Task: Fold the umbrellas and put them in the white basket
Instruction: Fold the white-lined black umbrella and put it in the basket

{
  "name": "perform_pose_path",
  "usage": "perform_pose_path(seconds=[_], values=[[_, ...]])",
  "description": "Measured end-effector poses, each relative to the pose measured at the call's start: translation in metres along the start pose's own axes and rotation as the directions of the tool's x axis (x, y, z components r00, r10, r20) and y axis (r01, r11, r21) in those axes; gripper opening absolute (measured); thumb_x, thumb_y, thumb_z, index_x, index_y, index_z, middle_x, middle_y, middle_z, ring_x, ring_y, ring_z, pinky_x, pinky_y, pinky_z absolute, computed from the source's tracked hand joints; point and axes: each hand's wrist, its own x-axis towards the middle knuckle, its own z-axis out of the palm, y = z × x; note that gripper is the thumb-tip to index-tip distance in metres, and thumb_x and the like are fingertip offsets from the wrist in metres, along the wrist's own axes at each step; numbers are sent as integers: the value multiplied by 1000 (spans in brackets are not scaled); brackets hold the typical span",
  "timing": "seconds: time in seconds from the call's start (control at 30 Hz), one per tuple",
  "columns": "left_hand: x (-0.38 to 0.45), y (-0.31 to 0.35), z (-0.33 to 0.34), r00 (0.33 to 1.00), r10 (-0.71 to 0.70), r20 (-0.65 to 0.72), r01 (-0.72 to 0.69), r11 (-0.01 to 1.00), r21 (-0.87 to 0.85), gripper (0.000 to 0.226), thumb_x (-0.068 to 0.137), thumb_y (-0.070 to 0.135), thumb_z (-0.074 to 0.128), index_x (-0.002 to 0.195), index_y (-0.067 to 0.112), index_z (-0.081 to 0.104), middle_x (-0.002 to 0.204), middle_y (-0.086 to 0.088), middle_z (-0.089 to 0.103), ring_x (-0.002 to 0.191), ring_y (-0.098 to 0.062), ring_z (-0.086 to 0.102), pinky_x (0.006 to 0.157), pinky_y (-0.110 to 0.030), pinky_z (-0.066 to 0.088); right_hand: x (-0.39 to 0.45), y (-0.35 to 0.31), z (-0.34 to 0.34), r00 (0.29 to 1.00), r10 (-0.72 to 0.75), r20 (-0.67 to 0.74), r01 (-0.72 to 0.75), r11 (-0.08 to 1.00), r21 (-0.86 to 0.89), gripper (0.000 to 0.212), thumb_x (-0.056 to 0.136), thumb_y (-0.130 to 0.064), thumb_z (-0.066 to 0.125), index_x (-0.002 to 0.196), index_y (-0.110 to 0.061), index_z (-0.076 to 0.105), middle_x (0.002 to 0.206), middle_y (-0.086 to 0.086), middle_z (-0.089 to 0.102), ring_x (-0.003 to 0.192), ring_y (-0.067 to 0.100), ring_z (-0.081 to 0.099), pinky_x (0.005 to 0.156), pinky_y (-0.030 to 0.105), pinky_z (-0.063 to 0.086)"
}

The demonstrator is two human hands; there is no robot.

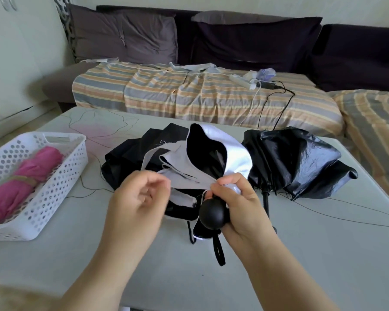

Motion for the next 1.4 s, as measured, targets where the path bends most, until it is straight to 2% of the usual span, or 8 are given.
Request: perform_pose_path(seconds=[0.1,0.23,0.37,0.57,0.7,0.97,1.2,1.4], values=[[-9,-5,8,992,-21,122,-1,984,178,16,78,13,71,78,28,65,75,14,63,61,-4,56,56,-7,40,-2,-3,-3,1000,-19,4,19,997,-72,28,88,4,56,72,-18,51,56,0,54,51,15,54,49,28,44],[-10,-11,22,976,-91,198,68,991,119,20,79,6,70,77,26,68,70,15,68,62,2,61,58,-5,41,-3,2,-2,999,-39,-11,38,995,-92,30,87,3,58,71,-22,55,60,-2,55,56,14,57,55,31,46],[-11,-6,26,979,-114,167,117,993,-7,22,83,8,68,76,29,67,74,16,71,68,3,65,61,-3,43,-1,8,0,998,-60,-36,54,988,-143,30,86,2,59,71,-24,58,69,4,52,68,25,50,66,46,44],[-5,-7,27,963,-192,190,210,974,-80,20,83,8,68,68,21,70,72,8,71,69,-1,64,69,-11,47,-3,10,1,994,-93,-56,81,979,-186,30,87,3,58,71,-23,57,59,-4,50,51,10,45,52,25,39],[1,-13,28,879,-427,212,474,832,-289,12,77,4,71,68,11,71,76,-10,72,76,-20,66,83,-31,50,-5,16,4,993,-112,-31,104,976,-190,33,88,3,57,69,-24,57,65,1,50,59,14,45,59,29,39],[6,-13,25,731,-565,383,680,656,-329,16,86,-5,57,96,-12,66,77,-14,69,58,-11,64,54,-17,52,-9,20,8,994,-108,16,109,972,-206,34,91,-1,55,68,-27,58,64,-2,47,68,18,41,70,37,34],[-1,-4,17,808,-483,339,576,769,-277,21,93,5,50,90,7,70,85,-9,74,79,-17,71,73,-27,53,-6,14,2,991,-120,59,131,957,-258,29,94,-6,54,73,-28,57,66,-4,45,68,15,40,71,35,34],[-14,-1,23,814,-522,255,569,805,-169,16,82,11,65,96,12,59,85,-9,74,86,-27,71,89,-39,53,0,12,-4,986,-148,73,161,959,-234,28,92,2,53,77,-22,55,69,2,41,62,15,37,61,32,33]])
